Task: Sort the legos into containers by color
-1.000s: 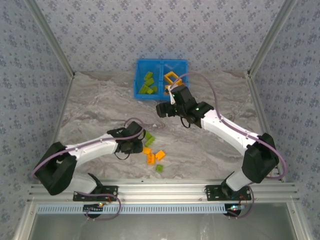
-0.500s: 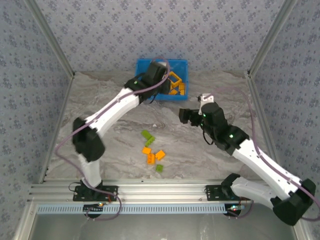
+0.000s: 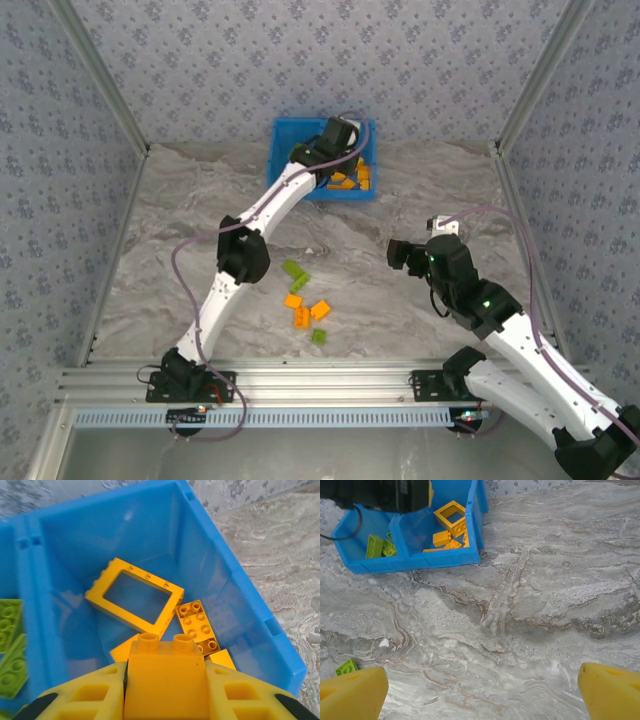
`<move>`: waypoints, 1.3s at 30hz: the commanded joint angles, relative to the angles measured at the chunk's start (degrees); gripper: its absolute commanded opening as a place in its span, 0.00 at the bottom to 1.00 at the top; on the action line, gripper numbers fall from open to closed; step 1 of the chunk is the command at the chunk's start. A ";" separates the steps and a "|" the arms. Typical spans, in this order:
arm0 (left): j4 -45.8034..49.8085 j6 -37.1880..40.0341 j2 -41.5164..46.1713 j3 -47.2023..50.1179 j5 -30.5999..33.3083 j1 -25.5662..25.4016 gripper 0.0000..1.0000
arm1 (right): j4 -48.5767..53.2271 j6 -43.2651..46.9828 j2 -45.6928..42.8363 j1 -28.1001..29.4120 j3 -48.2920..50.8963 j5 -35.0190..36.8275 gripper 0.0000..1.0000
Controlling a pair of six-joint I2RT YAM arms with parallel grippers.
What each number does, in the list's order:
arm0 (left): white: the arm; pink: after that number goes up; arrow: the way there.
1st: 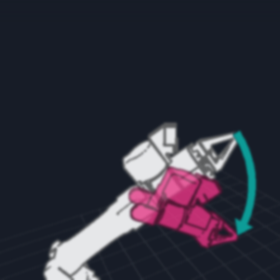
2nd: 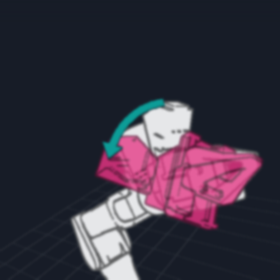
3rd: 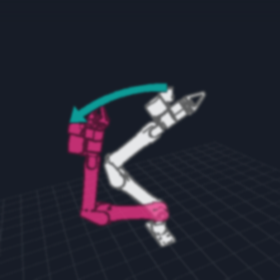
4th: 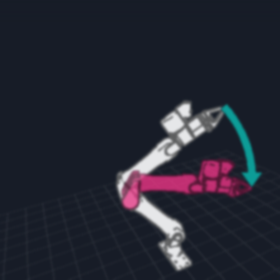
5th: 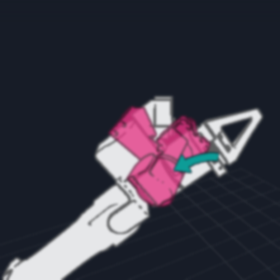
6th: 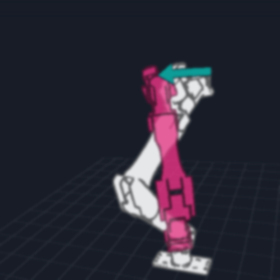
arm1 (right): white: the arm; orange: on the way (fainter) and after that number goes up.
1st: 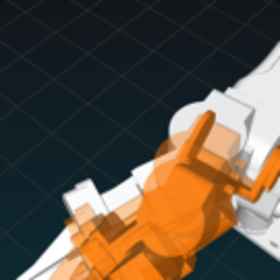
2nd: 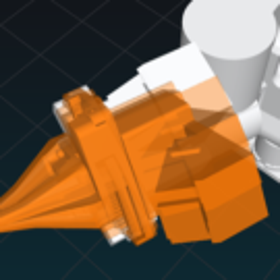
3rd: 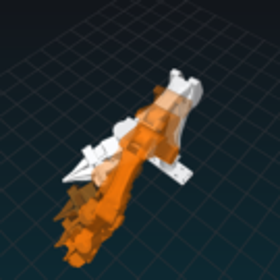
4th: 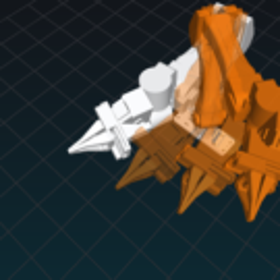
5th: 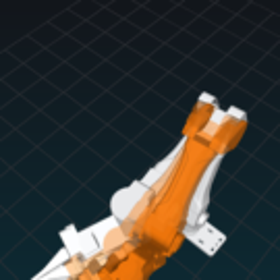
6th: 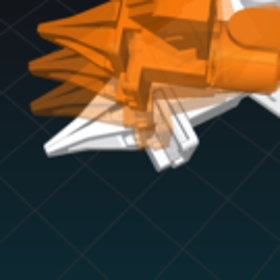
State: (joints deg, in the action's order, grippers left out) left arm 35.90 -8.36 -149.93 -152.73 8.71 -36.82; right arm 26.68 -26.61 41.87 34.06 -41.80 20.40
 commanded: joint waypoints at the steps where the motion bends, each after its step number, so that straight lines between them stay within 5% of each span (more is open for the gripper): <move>1: -4.76 0.96 -1.98 -1.74 -1.44 -0.35 0.24 | 1.00 -0.68 -0.49 -0.57 -0.01 0.15 1.00; 15: -2.07 -0.64 0.45 -1.74 -4.04 -0.61 0.52 | 1.47 -1.71 0.91 -0.64 -1.44 -1.61 1.00; 22: 6.73 -4.79 13.82 0.90 -16.58 -0.59 0.59 | 1.06 1.41 8.36 -0.21 -3.26 -11.01 1.00; 25: 5.92 -4.43 24.32 12.66 -17.23 -1.19 0.60 | 1.25 3.89 14.49 2.21 -4.96 -17.61 0.99; 32: -6.60 -4.13 53.50 54.06 -13.22 -1.85 0.63 | 1.54 14.84 29.47 17.45 -9.12 -22.69 1.00; 39: -7.45 -5.82 70.61 77.60 -6.81 -1.85 0.80 | -1.08 18.17 43.20 21.43 -12.47 -25.73 1.00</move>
State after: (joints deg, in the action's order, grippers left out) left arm 28.64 -13.17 -81.84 -80.23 -1.76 -38.89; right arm 26.33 -12.08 82.17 54.74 -51.59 -2.55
